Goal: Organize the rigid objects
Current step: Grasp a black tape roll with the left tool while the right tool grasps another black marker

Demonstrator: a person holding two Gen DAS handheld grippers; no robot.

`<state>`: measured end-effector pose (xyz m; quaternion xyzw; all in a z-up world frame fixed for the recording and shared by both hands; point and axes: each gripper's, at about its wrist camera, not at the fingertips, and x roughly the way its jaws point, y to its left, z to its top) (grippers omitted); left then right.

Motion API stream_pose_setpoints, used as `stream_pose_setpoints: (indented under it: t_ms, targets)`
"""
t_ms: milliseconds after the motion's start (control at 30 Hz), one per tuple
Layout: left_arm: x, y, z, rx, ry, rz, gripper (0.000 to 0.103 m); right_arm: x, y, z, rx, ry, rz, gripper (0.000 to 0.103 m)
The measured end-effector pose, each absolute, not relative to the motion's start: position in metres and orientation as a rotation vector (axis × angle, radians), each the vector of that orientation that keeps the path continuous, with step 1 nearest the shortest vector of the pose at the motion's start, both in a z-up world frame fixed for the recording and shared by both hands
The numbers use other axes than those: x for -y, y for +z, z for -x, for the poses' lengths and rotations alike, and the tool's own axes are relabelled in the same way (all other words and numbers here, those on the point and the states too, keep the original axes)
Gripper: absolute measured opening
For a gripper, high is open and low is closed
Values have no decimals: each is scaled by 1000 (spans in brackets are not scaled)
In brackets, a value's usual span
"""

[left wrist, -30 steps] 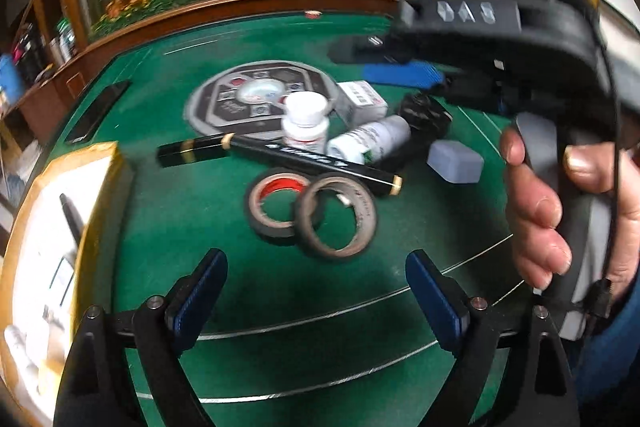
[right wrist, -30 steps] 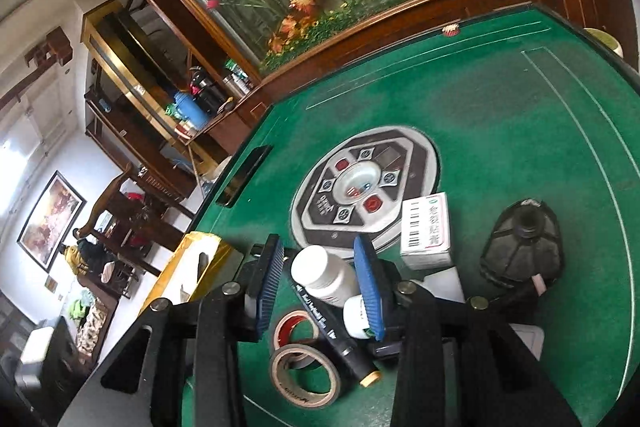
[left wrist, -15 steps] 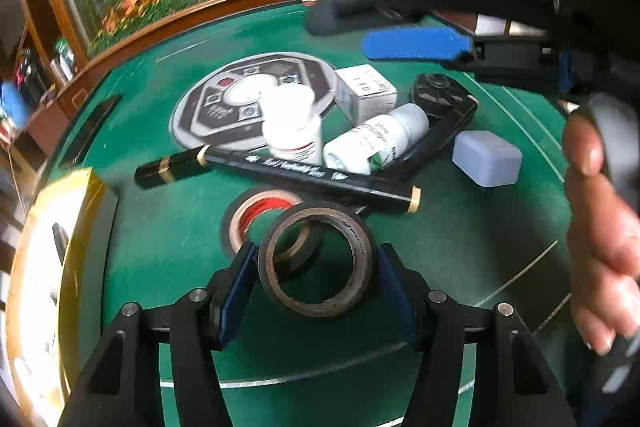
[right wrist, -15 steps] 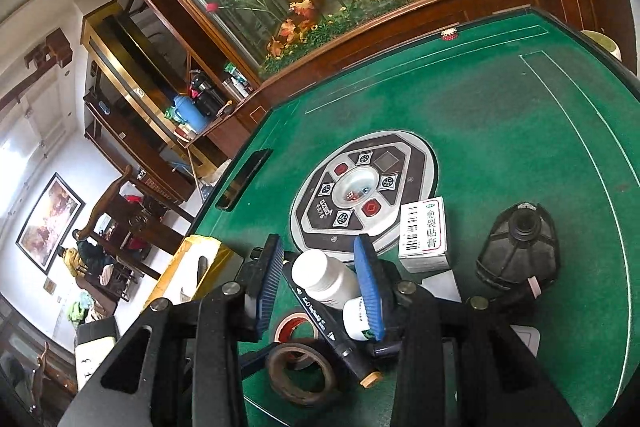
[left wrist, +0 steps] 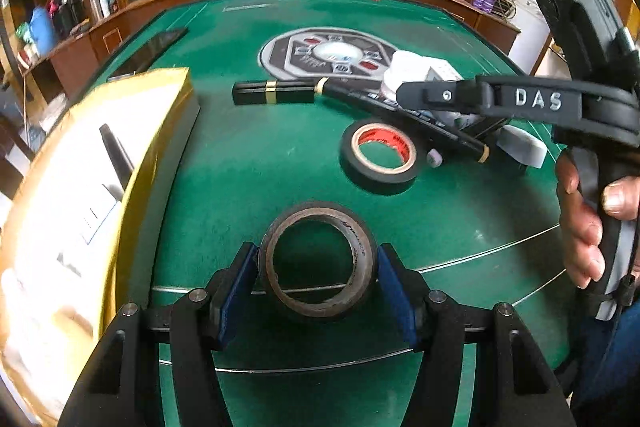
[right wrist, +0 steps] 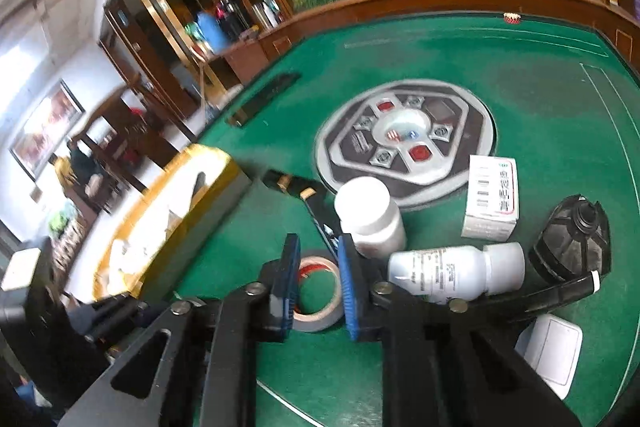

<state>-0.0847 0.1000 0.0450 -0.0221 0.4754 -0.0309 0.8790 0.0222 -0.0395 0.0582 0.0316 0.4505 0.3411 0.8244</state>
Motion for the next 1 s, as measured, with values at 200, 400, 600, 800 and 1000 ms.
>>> stream_pose_setpoints:
  t_ms: [200, 400, 600, 800, 1000]
  targets:
    - [-101, 43, 87, -985, -76, 56, 64, 32, 46, -27, -947, 666, 31, 11]
    - [-106, 42, 85, -995, -81, 75, 64, 20, 36, -22, -964, 691, 113, 11]
    - [-105, 39, 82, -1004, -77, 64, 64, 19, 32, -24, -972, 669, 129, 15]
    - [-104, 41, 86, -990, -71, 58, 64, 13, 31, -18, -965, 639, 172, 14]
    - [-104, 53, 90, -951, -68, 62, 64, 28, 47, -19, -918, 647, 67, 14]
